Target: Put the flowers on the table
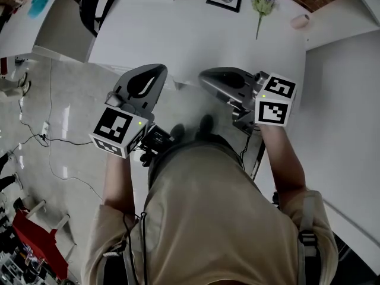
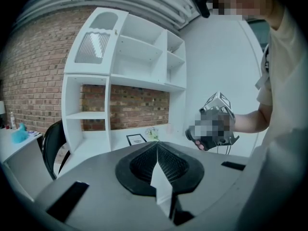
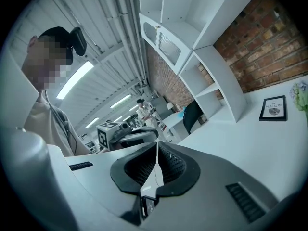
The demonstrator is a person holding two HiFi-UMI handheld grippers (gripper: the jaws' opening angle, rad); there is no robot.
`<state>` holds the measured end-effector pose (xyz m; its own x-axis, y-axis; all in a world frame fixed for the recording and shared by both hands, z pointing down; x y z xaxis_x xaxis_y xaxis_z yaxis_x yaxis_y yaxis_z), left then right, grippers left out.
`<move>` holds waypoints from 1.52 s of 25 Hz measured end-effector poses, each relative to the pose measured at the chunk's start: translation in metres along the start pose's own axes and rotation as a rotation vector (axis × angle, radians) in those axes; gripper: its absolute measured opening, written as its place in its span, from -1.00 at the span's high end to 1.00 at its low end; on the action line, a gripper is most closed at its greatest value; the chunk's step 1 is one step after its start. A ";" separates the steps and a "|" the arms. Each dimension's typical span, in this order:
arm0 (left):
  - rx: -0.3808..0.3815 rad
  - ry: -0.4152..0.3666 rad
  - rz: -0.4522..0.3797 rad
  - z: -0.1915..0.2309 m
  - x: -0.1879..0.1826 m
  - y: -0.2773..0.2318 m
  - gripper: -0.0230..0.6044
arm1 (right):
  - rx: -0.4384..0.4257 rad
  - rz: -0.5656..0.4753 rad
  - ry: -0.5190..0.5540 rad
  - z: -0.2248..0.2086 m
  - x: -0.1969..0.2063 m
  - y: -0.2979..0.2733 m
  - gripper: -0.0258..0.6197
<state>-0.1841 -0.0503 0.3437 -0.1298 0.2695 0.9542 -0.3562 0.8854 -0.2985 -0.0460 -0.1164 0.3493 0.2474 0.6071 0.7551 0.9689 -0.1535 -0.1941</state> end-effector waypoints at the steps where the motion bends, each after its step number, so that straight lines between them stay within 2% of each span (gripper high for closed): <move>1: 0.005 -0.001 0.001 0.001 0.002 0.003 0.89 | 0.005 -0.006 -0.003 0.002 0.002 -0.002 0.83; 7: 0.037 -0.010 -0.008 0.006 0.010 0.020 0.89 | 0.026 -0.015 0.002 0.021 0.012 -0.015 0.83; 21: 0.122 -0.051 -0.026 0.006 0.010 0.044 0.89 | 0.111 -0.110 0.062 0.057 0.023 -0.024 0.83; 30: 0.200 -0.057 -0.018 -0.004 0.020 0.043 0.89 | 0.180 -0.135 0.042 0.068 0.045 -0.016 0.83; 38: 0.249 -0.089 -0.018 -0.023 0.013 0.037 0.89 | 0.213 -0.174 0.024 0.073 0.054 0.005 0.84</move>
<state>-0.1776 -0.0055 0.3458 -0.1982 0.2101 0.9574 -0.5747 0.7663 -0.2872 -0.0275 -0.0271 0.3432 0.0799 0.5913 0.8025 0.9753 0.1201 -0.1855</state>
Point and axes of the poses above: the fingertips, and each gripper's own axes: y backward along the fingers, z to its left, x out of its underside, the point moved 5 cm from there along y, backward along the fingers, and after that the axes turned 5 degrees about -y, right-handed, at the moved point
